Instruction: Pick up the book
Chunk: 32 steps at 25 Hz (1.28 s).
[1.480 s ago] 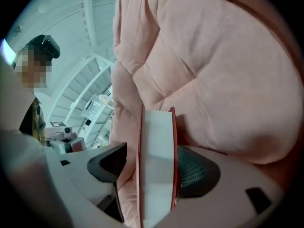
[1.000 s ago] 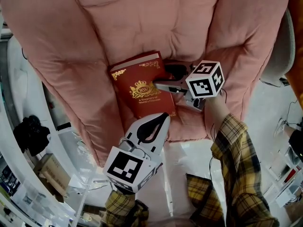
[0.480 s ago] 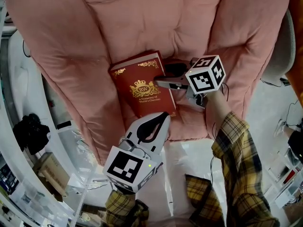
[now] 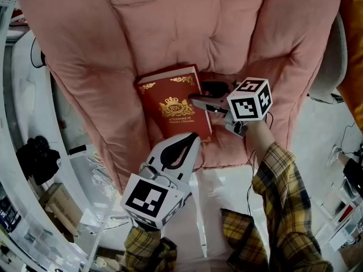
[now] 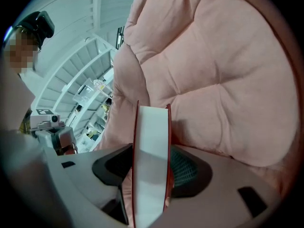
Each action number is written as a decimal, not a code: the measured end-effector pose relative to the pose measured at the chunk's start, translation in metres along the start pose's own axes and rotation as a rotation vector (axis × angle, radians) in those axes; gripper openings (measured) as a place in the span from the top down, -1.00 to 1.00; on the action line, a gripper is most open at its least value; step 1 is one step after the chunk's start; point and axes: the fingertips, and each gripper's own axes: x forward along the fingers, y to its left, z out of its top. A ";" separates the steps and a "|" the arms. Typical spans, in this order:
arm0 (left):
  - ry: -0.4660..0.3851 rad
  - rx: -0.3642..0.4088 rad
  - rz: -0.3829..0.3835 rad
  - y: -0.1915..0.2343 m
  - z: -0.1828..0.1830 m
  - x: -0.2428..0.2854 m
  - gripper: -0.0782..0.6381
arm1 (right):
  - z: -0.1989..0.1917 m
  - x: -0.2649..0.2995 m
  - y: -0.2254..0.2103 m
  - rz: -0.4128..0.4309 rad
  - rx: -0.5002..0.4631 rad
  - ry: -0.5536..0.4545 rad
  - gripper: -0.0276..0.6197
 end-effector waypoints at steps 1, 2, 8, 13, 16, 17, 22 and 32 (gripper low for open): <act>-0.004 0.002 0.005 0.000 0.002 -0.003 0.77 | 0.000 -0.003 0.002 -0.009 -0.002 -0.003 0.13; -0.010 0.003 0.010 0.000 0.005 -0.006 0.77 | 0.001 -0.005 0.005 -0.018 -0.004 -0.005 0.13; -0.047 0.024 0.027 -0.011 0.029 -0.026 0.77 | 0.012 -0.026 0.030 -0.055 -0.008 -0.035 0.13; -0.080 0.044 0.042 -0.026 0.051 -0.043 0.77 | 0.028 -0.047 0.056 -0.066 -0.013 -0.068 0.13; -0.078 0.053 0.070 -0.016 0.063 -0.028 0.77 | 0.037 -0.051 0.044 -0.055 -0.008 -0.075 0.13; -0.075 0.051 0.086 -0.007 0.071 -0.017 0.77 | 0.044 -0.050 0.031 -0.046 -0.004 -0.073 0.13; -0.067 0.059 0.138 0.019 0.132 0.007 0.77 | 0.098 -0.065 0.013 -0.032 0.013 -0.072 0.13; -0.125 0.137 0.127 -0.040 0.205 -0.038 0.77 | 0.157 -0.149 0.091 -0.066 -0.016 -0.210 0.13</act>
